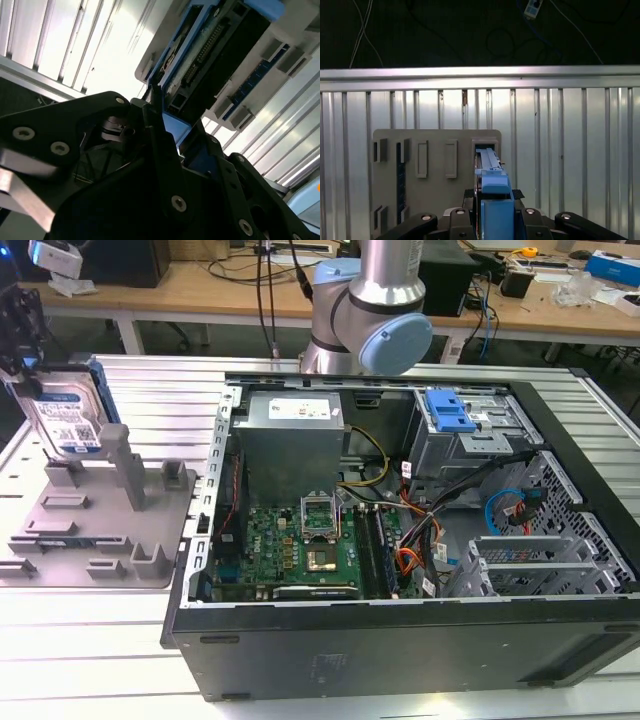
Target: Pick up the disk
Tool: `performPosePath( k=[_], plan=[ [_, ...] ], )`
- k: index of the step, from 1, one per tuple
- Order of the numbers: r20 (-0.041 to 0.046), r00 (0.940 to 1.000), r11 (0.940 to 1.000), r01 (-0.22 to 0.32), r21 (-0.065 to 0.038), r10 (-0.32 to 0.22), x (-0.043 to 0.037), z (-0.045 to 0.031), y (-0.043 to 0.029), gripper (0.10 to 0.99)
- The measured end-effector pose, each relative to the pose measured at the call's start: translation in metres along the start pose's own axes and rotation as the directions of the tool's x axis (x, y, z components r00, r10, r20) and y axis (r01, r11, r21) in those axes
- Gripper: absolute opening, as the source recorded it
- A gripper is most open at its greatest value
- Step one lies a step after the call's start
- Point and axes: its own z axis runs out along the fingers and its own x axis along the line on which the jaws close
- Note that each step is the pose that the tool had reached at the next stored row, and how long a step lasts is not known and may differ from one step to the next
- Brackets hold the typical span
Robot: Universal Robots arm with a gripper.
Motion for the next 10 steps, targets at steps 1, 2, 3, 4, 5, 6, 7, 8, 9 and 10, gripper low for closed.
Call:
performPosePath(
  k=[1,2,3,4,5,6,7,8,9,10],
  plan=[
    [0.0,1.0,1.0,0.0,0.0,0.0,0.0,-0.0035,0.0,0.369],
    [0.0,1.0,1.0,0.001,0.0,-0.001,0.0,-0.0065,0.0,0.369],
    [0.0001,1.0,1.0,0.001,0.0,-0.001,0.0,-0.0098,0.0,0.369],
    [0.0,1.0,1.0,0.001,0.0,-0.001,0.0,-0.0152,0.0,0.369],
    [0.0,1.0,1.0,0.002,0.0,-0.002,0.0001,-0.0221,0.0,0.369],
    [0.0,1.0,1.0,0.002,0.0,-0.002,0.0001,-0.0289,0.0,0.369],
    [0.0,1.0,1.0,0.003,0.0,-0.003,0.0001,-0.0381,0.0,0.369],
    [0.0,1.0,1.0,0.003,0.0,-0.003,0.0001,-0.0435,0.0,0.369],
    [0.0,1.0,1.0,0.004,0.0,-0.004,0.0001,-0.0481,0.0,0.369],
    [0.0,1.0,1.0,0.004,0.0,-0.004,0.0002,-0.056,0.0,0.369]
  ],
)
